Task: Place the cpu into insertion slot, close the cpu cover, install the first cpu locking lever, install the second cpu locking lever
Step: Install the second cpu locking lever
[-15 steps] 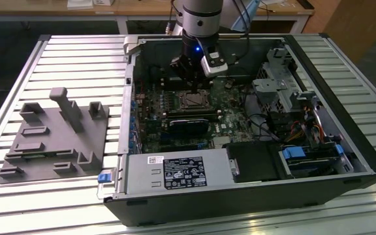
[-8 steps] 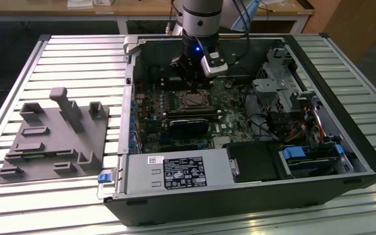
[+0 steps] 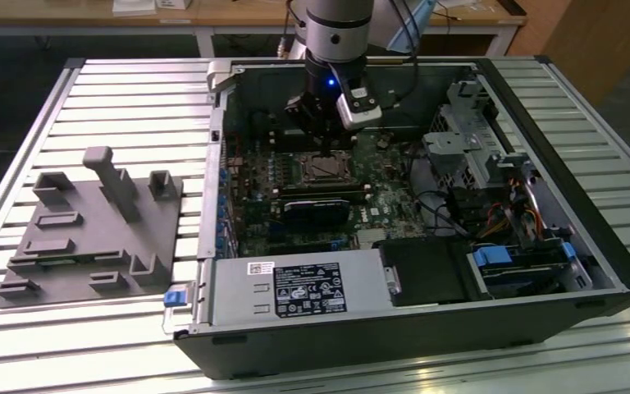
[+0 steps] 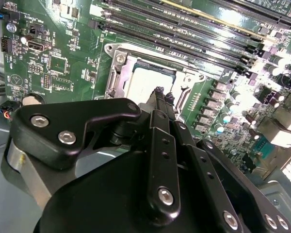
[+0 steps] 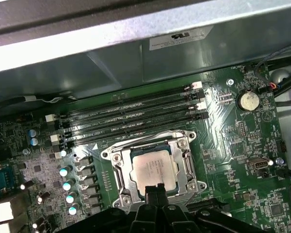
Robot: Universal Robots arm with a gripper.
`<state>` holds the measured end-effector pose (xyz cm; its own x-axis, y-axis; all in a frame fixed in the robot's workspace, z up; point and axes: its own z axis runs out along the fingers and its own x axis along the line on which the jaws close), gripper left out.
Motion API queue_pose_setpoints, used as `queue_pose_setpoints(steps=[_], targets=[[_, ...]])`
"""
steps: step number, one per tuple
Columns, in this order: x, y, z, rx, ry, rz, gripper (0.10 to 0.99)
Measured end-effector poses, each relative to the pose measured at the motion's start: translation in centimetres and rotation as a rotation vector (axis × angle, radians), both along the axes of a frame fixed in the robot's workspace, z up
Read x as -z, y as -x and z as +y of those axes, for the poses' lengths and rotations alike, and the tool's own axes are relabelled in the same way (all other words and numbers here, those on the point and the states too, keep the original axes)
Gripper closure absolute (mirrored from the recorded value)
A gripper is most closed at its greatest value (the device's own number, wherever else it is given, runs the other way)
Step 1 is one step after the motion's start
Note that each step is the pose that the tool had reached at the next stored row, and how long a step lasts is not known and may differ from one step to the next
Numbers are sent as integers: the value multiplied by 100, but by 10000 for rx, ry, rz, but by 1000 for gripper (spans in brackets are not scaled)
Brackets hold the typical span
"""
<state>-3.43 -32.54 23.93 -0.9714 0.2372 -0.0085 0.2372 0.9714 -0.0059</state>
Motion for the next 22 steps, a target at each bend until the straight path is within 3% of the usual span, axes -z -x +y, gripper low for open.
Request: queue_pose_setpoints(steps=[8, 18, 22], targets=[[0, 0, -153, -1, 8, 0, 980], [0, 1, -252, 0, 10, 0, 980], [0, 0, -255, 1, 10, -1, 980]])
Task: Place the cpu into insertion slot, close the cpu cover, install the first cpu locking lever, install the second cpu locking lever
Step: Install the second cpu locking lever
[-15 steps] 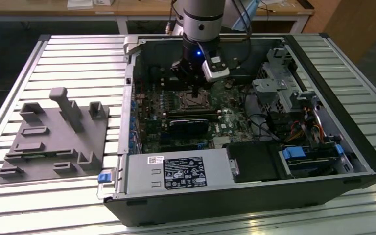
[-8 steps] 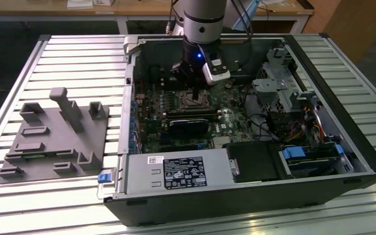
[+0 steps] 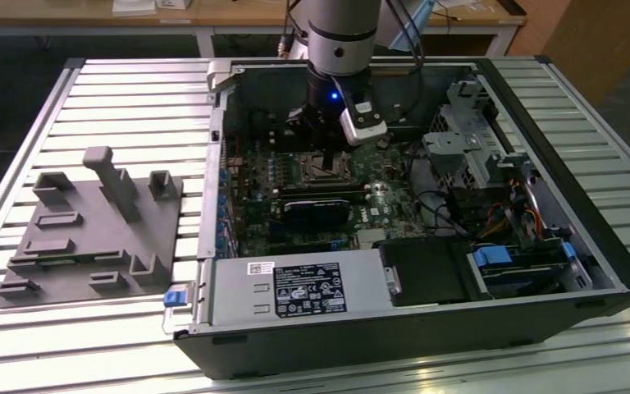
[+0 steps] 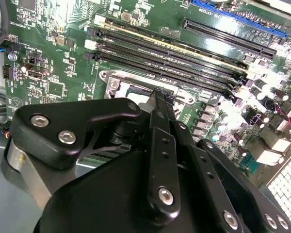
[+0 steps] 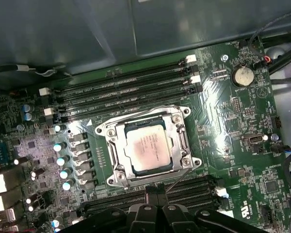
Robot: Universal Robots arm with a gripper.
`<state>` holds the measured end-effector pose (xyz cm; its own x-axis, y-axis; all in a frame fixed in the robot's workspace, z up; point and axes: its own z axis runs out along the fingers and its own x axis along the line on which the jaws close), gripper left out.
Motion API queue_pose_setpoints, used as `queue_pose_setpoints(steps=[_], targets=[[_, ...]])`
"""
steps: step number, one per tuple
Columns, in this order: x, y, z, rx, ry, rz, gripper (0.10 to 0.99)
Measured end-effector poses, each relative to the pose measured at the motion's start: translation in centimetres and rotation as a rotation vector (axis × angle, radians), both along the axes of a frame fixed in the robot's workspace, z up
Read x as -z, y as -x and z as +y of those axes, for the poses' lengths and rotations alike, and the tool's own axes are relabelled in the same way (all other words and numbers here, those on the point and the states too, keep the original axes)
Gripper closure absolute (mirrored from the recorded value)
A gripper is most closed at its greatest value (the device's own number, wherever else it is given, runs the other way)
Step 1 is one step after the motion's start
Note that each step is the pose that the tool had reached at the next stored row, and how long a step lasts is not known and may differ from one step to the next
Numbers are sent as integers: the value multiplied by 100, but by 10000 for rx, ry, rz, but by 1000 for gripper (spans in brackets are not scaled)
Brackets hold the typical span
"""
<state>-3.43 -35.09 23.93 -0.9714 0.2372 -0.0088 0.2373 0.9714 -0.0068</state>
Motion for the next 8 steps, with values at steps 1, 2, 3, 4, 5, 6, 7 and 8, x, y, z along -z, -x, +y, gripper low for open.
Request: queue_pose_setpoints(steps=[1, 2, 3, 4, 5, 6, 7, 8], targets=[[0, 0, 0, 0, 1, 1, 980], [0, 1, -3, -1, 1, 1, 980], [0, 4, -10, 0, 2, 1, 980], [1, 7, -18, -1, 0, 0, 980], [2, 11, -26, -1, 1, 1, 980], [4, 14, -36, -1, -1, 0, 980], [6, 17, -45, -1, -1, 0, 980], [9, 21, -52, 0, 0, 0, 980]])
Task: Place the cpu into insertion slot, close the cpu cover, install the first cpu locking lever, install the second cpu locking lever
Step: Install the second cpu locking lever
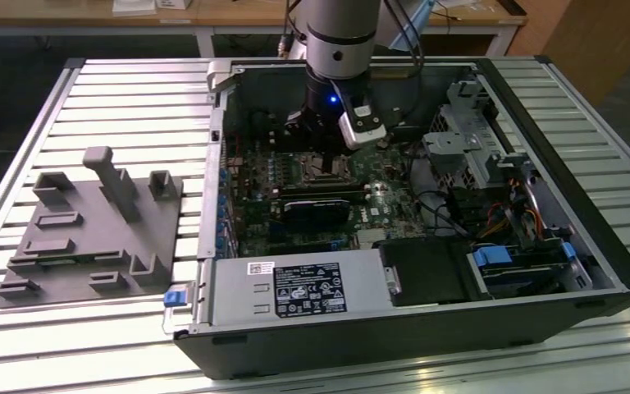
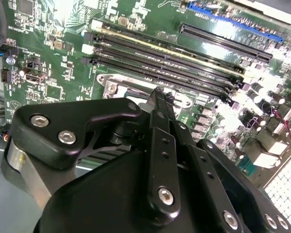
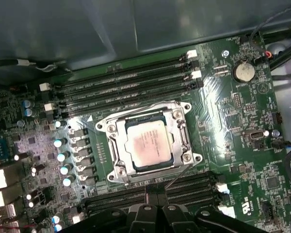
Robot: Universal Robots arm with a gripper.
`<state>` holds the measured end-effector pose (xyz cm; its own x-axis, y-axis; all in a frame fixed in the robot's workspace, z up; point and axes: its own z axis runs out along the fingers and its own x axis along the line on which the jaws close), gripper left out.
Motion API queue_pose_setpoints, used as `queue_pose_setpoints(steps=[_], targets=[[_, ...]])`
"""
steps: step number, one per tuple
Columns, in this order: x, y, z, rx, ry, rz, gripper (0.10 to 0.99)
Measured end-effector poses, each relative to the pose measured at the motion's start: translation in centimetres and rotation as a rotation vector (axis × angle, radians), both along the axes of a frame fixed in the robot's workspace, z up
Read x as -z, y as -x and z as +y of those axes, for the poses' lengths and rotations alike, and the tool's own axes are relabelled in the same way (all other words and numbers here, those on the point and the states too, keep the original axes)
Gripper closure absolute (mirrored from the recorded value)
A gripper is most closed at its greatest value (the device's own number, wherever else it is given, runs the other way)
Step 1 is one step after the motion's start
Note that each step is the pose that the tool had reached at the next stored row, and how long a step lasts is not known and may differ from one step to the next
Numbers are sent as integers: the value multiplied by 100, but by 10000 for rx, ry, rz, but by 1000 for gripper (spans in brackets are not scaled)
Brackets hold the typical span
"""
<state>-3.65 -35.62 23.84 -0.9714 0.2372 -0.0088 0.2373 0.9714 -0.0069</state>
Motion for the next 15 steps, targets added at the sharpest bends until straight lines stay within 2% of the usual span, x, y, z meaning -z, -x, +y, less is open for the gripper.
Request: queue_pose_setpoints(steps=[2, 7, 12, 15], targets=[[12, 10, -19, 0, -32, 0, 980], [33, 30, -72, -1, -331, 0, 980], [41, 54, -154, 0, -707, -1, 980], [48, 62, -195, -1, -993, 1, 980]])
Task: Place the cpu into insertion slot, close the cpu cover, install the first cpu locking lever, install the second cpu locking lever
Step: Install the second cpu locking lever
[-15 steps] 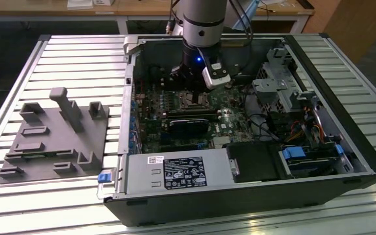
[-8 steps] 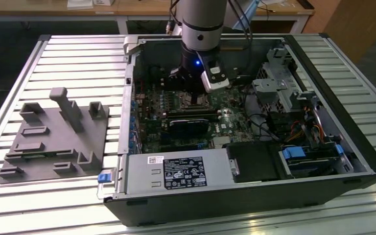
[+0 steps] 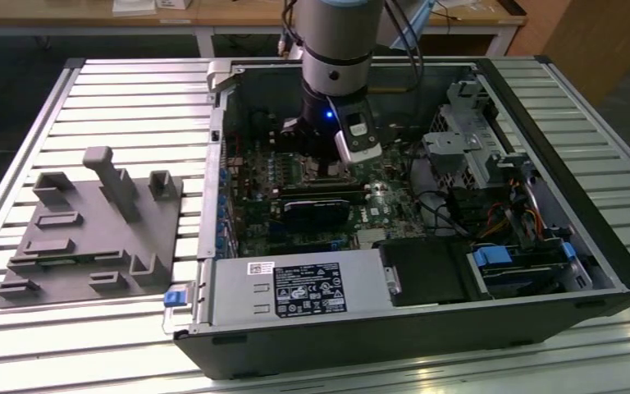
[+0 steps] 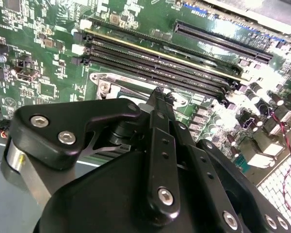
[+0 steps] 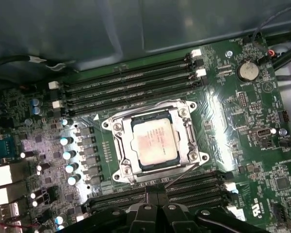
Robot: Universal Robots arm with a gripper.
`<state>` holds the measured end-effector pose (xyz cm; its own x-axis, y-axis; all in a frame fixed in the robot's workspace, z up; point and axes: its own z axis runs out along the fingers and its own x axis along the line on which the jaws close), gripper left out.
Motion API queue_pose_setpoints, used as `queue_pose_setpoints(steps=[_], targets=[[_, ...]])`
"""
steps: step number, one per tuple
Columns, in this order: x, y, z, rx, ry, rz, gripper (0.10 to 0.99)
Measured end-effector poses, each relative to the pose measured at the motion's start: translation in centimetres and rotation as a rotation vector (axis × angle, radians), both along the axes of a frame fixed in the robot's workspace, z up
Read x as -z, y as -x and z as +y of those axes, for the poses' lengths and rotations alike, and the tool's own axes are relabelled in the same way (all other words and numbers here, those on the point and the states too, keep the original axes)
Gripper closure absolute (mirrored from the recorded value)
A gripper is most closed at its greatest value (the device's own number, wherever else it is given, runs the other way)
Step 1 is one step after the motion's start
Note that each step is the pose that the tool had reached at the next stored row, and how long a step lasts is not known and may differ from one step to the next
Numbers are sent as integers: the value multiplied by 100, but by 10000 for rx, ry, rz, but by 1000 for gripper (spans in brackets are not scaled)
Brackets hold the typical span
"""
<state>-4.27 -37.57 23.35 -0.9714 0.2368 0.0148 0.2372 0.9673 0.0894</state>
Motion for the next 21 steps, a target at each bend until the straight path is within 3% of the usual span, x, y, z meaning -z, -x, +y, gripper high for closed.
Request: queue_pose_setpoints(steps=[3, 12, 21], targets=[[13, 9, -27, 0, -269, -1, 980], [29, 13, -31, 0, -309, 0, 980], [68, 57, -74, 1, -511, 0, 980]])
